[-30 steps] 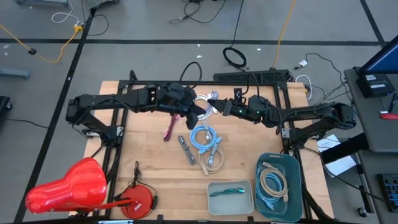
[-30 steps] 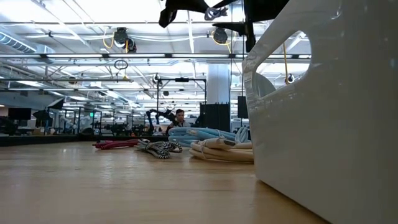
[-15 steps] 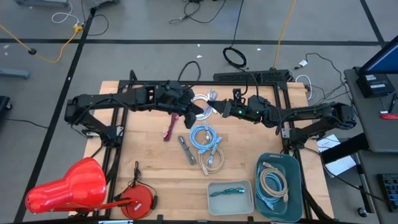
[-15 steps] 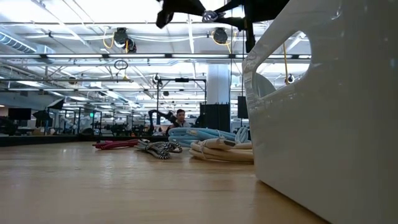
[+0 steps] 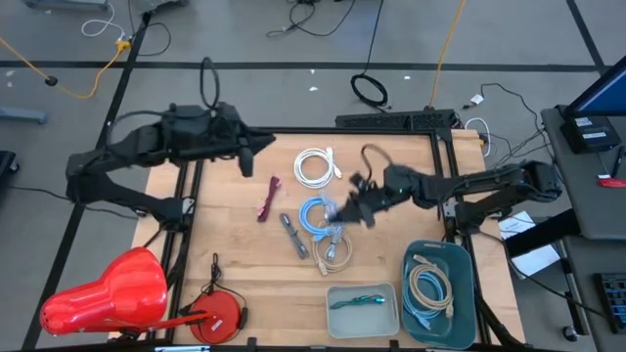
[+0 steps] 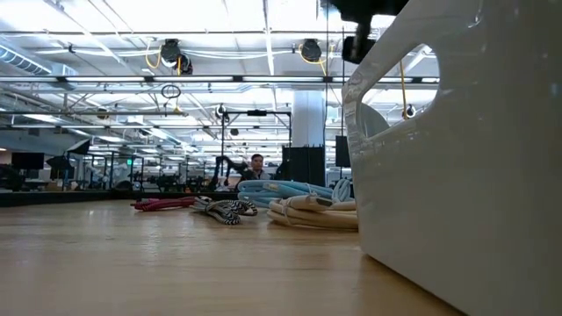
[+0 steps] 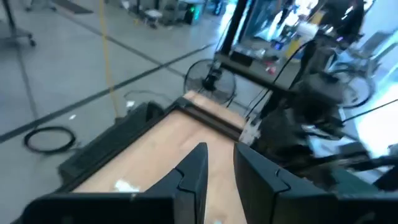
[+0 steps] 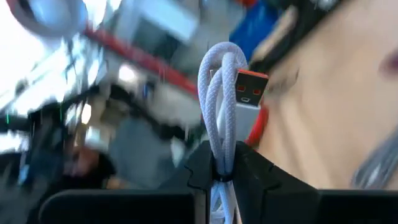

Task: Pick & Place USB Port
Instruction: Put the gray and white USB cable into the gray bin

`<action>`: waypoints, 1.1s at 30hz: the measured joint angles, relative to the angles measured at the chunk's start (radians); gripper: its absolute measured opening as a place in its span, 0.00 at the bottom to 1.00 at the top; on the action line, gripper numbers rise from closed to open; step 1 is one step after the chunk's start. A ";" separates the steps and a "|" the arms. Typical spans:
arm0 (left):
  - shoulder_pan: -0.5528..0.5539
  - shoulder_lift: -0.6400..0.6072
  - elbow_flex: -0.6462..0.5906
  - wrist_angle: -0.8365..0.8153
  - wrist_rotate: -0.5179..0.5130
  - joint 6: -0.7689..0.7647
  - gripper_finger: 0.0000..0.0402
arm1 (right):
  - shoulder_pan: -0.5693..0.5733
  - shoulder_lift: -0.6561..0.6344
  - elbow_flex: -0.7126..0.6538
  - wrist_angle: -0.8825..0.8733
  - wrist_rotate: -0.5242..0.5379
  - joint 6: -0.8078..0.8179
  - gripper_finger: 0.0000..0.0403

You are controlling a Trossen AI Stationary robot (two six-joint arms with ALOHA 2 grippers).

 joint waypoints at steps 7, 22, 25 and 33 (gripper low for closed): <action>-0.035 -0.034 0.000 -0.159 -0.022 -0.065 0.19 | 0.218 -0.002 0.067 -0.282 -0.044 0.015 0.08; -0.342 0.088 -0.001 -0.202 -0.127 -0.281 0.19 | 0.519 0.074 0.282 -0.764 0.225 -0.026 0.08; -0.421 0.111 -0.001 -0.200 -0.205 -0.369 0.19 | 0.569 0.140 0.286 -0.801 0.221 -0.035 0.08; -0.611 0.186 -0.001 -0.200 -0.403 -0.517 0.19 | 0.635 0.336 0.285 -0.859 0.224 -0.091 0.08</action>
